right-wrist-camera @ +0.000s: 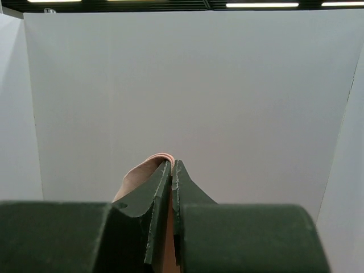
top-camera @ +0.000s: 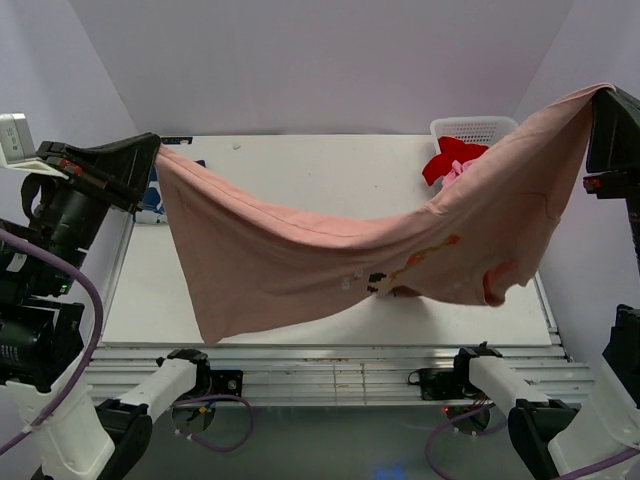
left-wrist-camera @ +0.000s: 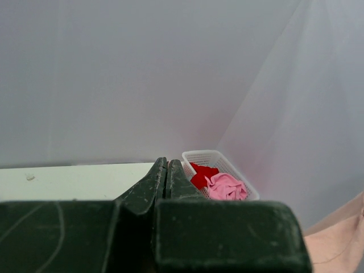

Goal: Fold and stack the t-shirts
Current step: Flatten the tshirt out, then fold the tshirt

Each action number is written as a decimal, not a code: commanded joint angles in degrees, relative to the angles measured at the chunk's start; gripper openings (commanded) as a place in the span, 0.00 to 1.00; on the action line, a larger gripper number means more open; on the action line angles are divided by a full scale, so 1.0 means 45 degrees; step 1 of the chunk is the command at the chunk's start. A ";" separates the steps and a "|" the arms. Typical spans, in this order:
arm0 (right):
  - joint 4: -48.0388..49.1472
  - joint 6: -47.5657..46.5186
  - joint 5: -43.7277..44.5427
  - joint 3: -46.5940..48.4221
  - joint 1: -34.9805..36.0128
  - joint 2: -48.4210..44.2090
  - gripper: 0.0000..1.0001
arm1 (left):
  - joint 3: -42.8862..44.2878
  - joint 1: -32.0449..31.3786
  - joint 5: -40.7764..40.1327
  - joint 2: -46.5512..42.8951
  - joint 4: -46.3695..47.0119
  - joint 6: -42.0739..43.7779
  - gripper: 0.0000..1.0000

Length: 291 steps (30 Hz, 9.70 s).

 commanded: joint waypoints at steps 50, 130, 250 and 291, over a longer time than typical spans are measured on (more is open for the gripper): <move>0.3004 -0.1121 0.1593 -0.4136 0.1645 1.4924 0.08 | -0.6705 0.1090 -0.6233 1.3278 0.6654 0.0858 0.00; 0.1260 -0.1551 0.4253 -1.0938 0.1664 0.7634 0.47 | -1.2919 -0.1800 -0.8345 0.7453 0.5501 -0.2522 0.16; 0.2732 -0.0750 0.1576 -1.0077 0.3069 1.2328 0.08 | -1.3133 -0.0980 -0.7972 0.6557 0.8783 -0.0412 0.57; -0.1661 0.3504 0.5640 -1.7439 0.7601 0.0689 0.28 | -1.5845 -0.3889 -1.0022 0.4429 0.4137 -0.3749 0.54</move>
